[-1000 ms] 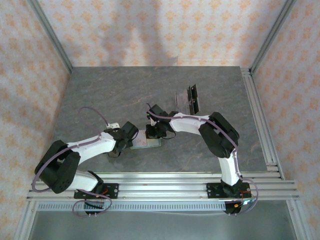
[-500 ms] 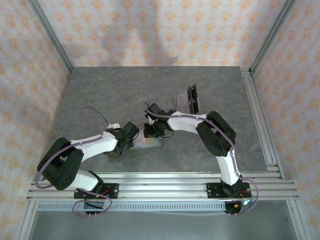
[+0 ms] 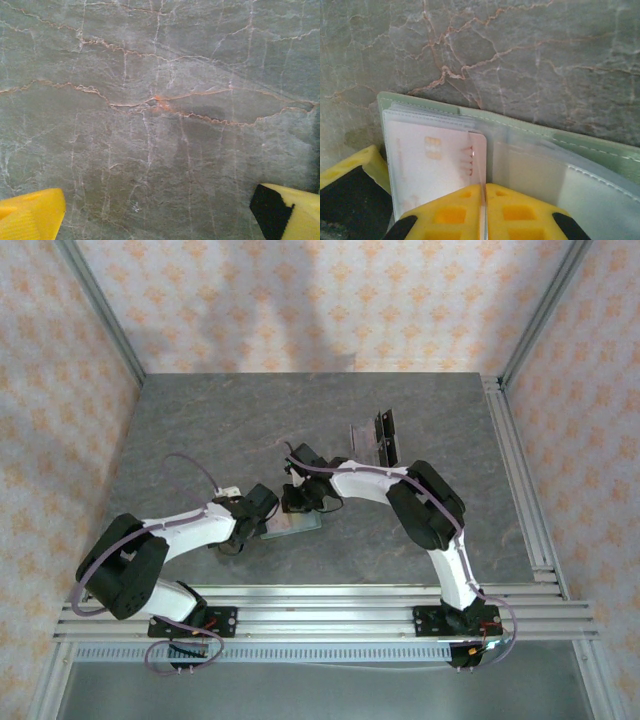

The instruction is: Put the credit cards into the card holder

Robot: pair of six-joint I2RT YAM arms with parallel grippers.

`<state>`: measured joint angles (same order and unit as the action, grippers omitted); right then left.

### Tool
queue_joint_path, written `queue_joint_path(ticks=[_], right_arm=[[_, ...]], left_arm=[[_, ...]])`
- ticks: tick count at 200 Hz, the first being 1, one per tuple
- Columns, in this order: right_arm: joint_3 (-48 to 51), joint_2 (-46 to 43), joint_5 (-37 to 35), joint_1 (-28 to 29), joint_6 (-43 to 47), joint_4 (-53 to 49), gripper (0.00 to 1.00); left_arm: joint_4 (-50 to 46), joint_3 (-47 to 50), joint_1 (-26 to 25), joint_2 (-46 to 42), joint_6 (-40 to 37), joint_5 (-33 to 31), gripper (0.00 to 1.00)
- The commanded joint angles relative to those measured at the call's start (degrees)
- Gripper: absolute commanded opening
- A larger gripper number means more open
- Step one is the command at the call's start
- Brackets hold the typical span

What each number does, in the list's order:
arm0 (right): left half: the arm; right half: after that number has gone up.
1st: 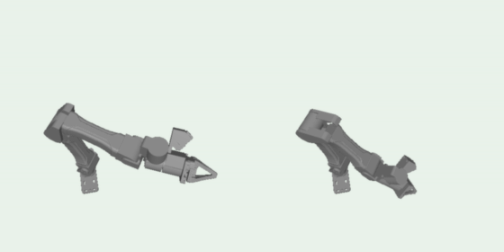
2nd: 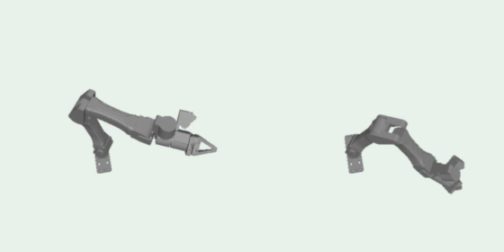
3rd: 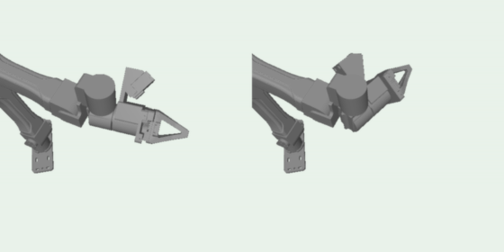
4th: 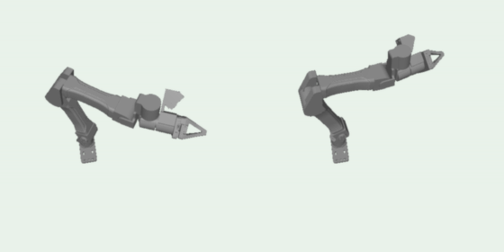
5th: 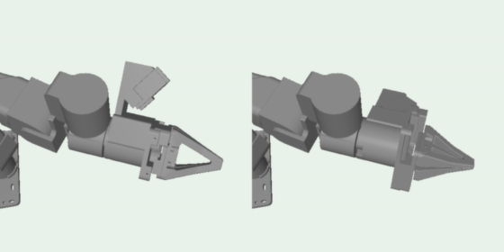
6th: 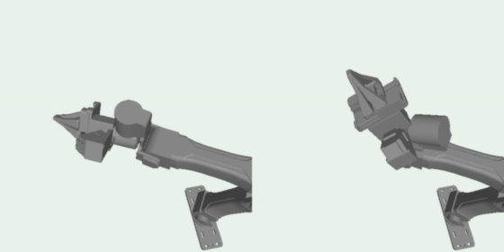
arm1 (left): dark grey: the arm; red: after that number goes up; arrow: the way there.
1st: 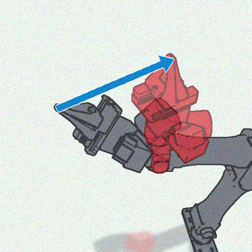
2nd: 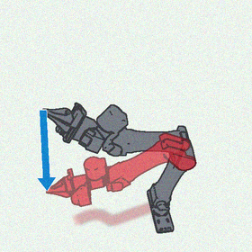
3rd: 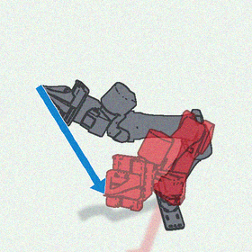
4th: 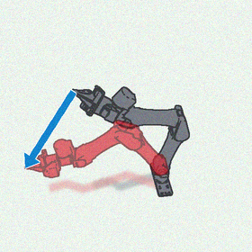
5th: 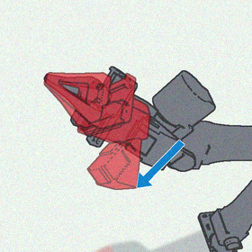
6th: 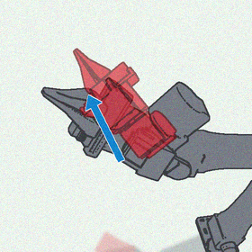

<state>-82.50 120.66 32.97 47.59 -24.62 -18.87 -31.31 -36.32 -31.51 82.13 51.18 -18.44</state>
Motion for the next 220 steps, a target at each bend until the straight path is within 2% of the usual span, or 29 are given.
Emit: queue_joint_path(ticks=[1, 35, 59, 93, 166, 220], right_arm=[[-1.9, 1.7, 0.9, 1.1, -0.8, -0.4, 0.11], [-2.9, 1.1, 1.9, 1.8, -1.0, -0.4, 0.11], [-1.2, -2.0, -0.5, 1.8, -0.1, -0.6, 0.11], [4.2, -6.5, -3.5, 0.6, 0.5, 0.5, 0.12], [15.9, -9.5, -5.0, -3.2, 0.3, 3.5, 0.11], [20.4, -14.6, -4.5, -3.3, -1.8, 5.4, 0.11]], left_arm=[[0.2, 0.6, -0.4, 2.2, 0.8, 0.0, 1.0], [-0.1, 0.4, -0.6, 2.1, 0.8, 0.1, 1.0], [-1.0, 0.1, -0.6, 1.0, 0.8, -0.2, 1.0], [-2.9, -1.2, -0.5, -1.1, 0.3, -0.8, 1.0], [-5.1, -3.8, 0.1, -1.7, -0.9, -1.6, 1.0], [-4.2, -4.3, 0.2, -1.5, -2.7, -1.0, 1.0]])
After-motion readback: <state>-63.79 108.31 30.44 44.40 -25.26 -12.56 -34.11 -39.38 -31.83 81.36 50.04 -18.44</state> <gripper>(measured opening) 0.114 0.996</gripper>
